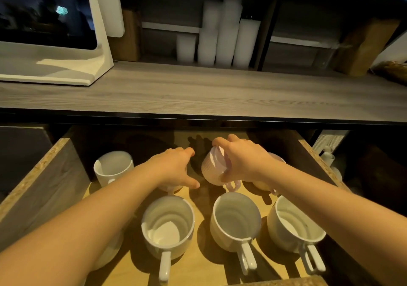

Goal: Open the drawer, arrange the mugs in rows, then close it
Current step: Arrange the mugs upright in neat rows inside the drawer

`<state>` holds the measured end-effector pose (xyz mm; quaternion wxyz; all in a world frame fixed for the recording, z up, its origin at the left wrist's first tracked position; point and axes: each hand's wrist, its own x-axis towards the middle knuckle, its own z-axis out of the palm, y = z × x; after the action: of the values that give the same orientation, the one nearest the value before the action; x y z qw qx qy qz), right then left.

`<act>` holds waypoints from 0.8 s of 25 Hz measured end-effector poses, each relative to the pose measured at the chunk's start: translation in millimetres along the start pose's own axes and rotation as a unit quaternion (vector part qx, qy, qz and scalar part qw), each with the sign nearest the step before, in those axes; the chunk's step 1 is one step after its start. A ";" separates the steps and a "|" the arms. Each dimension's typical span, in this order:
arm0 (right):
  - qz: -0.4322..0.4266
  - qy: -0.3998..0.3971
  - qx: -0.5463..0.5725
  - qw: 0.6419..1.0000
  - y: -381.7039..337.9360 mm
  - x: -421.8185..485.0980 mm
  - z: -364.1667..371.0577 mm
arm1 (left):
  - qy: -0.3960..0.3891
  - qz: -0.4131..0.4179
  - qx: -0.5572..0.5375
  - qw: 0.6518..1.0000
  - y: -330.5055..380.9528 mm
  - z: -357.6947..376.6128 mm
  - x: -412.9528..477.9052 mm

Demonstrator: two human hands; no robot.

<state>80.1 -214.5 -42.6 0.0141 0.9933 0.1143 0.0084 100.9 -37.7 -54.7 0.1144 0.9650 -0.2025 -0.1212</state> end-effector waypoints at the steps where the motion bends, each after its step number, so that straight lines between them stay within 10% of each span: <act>1: -0.018 0.022 0.020 0.999 -0.6 -9.3 -7.6 | -0.024 0.003 -0.042 0.999 -1.1 -0.9 0.4; 12: -0.067 0.033 0.443 0.893 34.6 -34.8 -34.6 | 0.021 0.140 -0.368 0.919 7.7 -0.3 -2.9; 20: -0.053 -0.039 0.365 0.928 45.0 -30.3 -29.9 | 0.146 0.099 -0.330 0.928 22.2 -6.1 -12.8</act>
<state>60.2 -264.4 -11.8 -0.3451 0.9216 0.1618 -0.0735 83.2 -51.1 -40.5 0.4658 0.8550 -0.2263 -0.0274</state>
